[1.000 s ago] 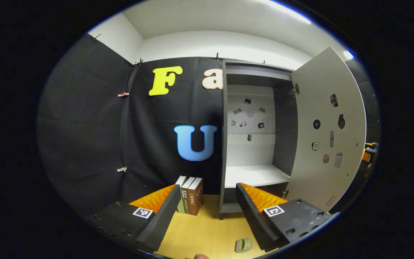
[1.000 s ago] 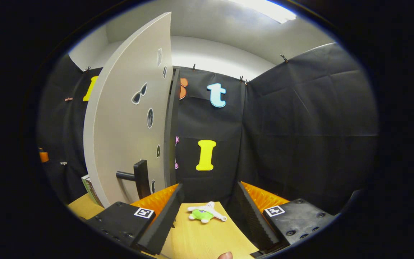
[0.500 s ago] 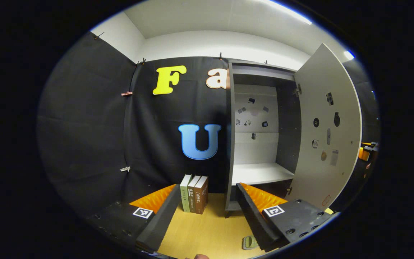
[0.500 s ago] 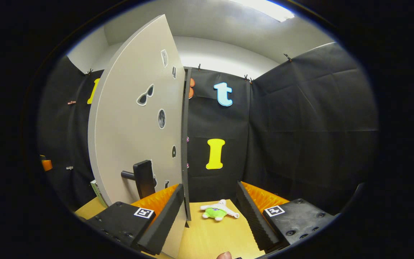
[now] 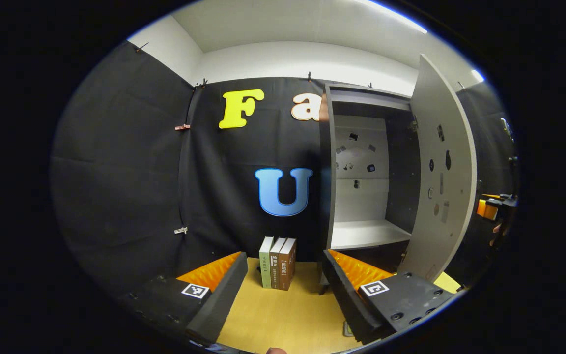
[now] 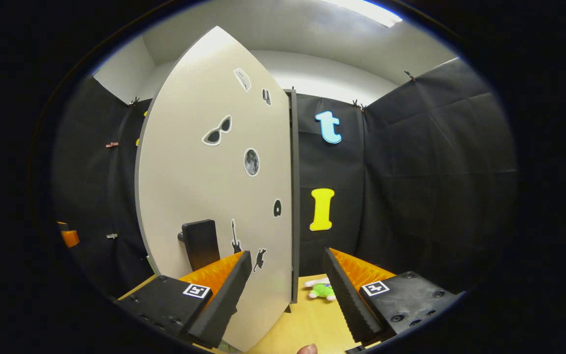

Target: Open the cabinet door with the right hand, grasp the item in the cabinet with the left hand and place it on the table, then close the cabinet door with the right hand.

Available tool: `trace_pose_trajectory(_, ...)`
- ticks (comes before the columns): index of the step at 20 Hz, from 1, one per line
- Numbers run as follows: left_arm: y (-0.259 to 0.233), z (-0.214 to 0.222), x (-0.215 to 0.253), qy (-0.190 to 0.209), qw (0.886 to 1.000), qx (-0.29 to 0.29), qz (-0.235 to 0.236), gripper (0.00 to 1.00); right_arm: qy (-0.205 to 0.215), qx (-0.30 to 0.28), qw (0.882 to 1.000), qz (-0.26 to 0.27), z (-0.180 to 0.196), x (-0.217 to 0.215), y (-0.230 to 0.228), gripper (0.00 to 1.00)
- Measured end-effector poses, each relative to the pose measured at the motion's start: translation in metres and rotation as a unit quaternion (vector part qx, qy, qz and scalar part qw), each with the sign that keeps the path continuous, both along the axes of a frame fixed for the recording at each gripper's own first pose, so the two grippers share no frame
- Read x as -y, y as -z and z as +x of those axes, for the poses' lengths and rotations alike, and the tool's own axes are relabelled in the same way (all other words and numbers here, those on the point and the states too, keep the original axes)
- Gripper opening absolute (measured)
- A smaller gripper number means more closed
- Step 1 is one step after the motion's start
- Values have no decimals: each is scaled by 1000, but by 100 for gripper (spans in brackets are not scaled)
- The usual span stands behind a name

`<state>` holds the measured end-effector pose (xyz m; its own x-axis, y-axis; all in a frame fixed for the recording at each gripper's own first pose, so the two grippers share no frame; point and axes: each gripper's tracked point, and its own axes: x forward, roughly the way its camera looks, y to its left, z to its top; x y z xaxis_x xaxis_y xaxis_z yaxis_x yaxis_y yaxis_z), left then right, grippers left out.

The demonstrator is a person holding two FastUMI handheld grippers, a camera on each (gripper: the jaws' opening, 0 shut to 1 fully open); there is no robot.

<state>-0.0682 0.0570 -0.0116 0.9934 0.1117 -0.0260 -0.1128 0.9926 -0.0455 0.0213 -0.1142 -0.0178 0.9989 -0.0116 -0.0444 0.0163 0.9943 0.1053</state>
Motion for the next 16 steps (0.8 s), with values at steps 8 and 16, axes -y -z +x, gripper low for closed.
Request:
trace_pose_trajectory(8, 2, -9, -15, -4, 1000, 1, -1, 96, -89, 14, 996, 1, 16, -106, -1, 96)
trace_pose_trajectory(16, -12, -8, -24, -6, 1000, 20, 5, 96, -130, 34, 991, 17, -6, -144, -16, 98)
